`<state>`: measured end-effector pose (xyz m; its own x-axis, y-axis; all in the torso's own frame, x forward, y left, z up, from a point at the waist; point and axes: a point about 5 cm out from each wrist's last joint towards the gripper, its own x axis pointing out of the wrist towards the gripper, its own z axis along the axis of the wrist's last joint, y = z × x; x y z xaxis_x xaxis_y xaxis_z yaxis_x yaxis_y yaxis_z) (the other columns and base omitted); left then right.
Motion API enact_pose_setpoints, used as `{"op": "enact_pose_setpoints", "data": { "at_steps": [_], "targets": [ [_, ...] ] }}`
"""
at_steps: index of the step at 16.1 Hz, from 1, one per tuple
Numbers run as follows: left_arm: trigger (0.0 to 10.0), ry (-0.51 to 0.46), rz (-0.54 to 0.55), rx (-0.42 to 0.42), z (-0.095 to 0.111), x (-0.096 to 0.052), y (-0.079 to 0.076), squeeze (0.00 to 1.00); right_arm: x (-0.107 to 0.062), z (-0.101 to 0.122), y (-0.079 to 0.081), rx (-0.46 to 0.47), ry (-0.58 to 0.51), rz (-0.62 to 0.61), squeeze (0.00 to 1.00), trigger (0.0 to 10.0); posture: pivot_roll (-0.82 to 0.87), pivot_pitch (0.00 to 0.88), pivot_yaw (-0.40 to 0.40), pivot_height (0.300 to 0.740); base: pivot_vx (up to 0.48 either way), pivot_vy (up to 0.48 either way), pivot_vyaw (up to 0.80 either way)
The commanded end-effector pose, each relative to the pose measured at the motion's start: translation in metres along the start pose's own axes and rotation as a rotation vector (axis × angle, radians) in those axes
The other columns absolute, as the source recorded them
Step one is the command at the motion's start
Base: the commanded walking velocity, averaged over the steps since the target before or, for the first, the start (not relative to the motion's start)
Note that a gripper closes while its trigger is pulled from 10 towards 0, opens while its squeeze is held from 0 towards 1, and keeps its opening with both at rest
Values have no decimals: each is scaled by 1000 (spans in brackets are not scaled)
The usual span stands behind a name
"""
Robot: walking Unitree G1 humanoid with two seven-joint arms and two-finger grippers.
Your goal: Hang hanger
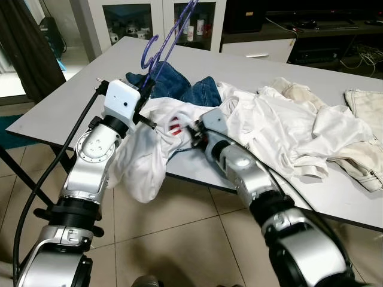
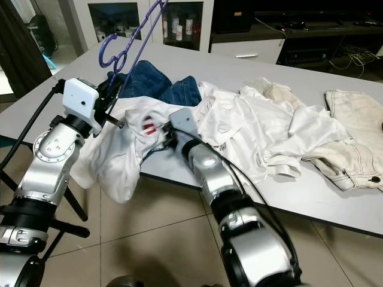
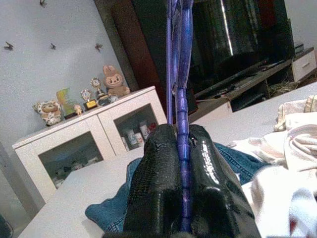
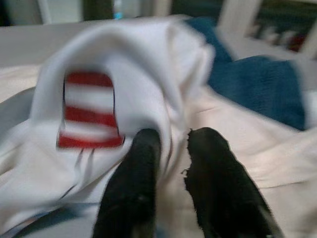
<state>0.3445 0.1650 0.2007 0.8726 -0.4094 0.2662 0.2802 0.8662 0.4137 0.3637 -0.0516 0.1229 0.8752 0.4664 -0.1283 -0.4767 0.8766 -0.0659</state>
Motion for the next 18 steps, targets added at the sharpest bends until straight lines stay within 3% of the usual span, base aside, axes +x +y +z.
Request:
{"op": "enact_pose_setpoints", "data": {
  "at_steps": [1, 5, 7, 8, 10, 11, 12, 13, 16, 18],
  "targets": [
    [10000, -6, 0, 10, 3, 1, -1, 0, 1, 8, -13, 6, -33, -74, 0, 0, 175, 0, -38, 740, 0, 0, 0],
    [10000, -8, 8, 11, 4, 1, 1, 0, -9, 29, -66, 26, -126, -345, 0, 0, 172, 0, -38, 740, 0, 0, 0],
    [10000, -10, 7, 10, 4, 1, 0, 0, -16, 42, -90, 30, -182, -449, 0, 0, 170, 0, -37, 740, 0, 0, 0],
    [10000, -9, 5, 10, 4, 2, 0, 0, -18, 48, -99, 32, -182, -446, 0, 0, 170, 0, -37, 740, 0, 0, 0],
    [10000, -9, 6, 10, 3, 2, 0, 0, -13, 51, -88, 15, -196, -334, 0, 549, 170, 0, -37, 740, 0, 0, 0],
    [10000, -10, 8, 10, 3, 1, 0, 0, -10, 46, -75, 31, -191, -247, 0, 6784, 170, 0, -37, 740, 0, 0, 0],
    [10000, -11, 10, 9, 3, 1, 0, 0, -9, 41, -67, 52, -180, -201, 239, 10000, 170, 0, -37, 740, 0, 0, 0],
    [10000, -11, 13, 5, 2, 0, 1, 0, -7, 31, -56, 82, -158, -138, 1000, 10000, 170, 0, -37, 740, 0, 0, 0],
    [10000, 38, -35, 44, -7, -7, -3, 0, -7, 11, -34, 151, -109, -18, 1000, 10000, 173, 0, -37, 740, 0, 0, 0],
    [10000, 113, -28, 110, -19, -23, 9, 0, -7, 4, -28, 189, -88, 22, 1000, 10000, 182, 0, -39, 740, 0, 0, 0]
  ]
}}
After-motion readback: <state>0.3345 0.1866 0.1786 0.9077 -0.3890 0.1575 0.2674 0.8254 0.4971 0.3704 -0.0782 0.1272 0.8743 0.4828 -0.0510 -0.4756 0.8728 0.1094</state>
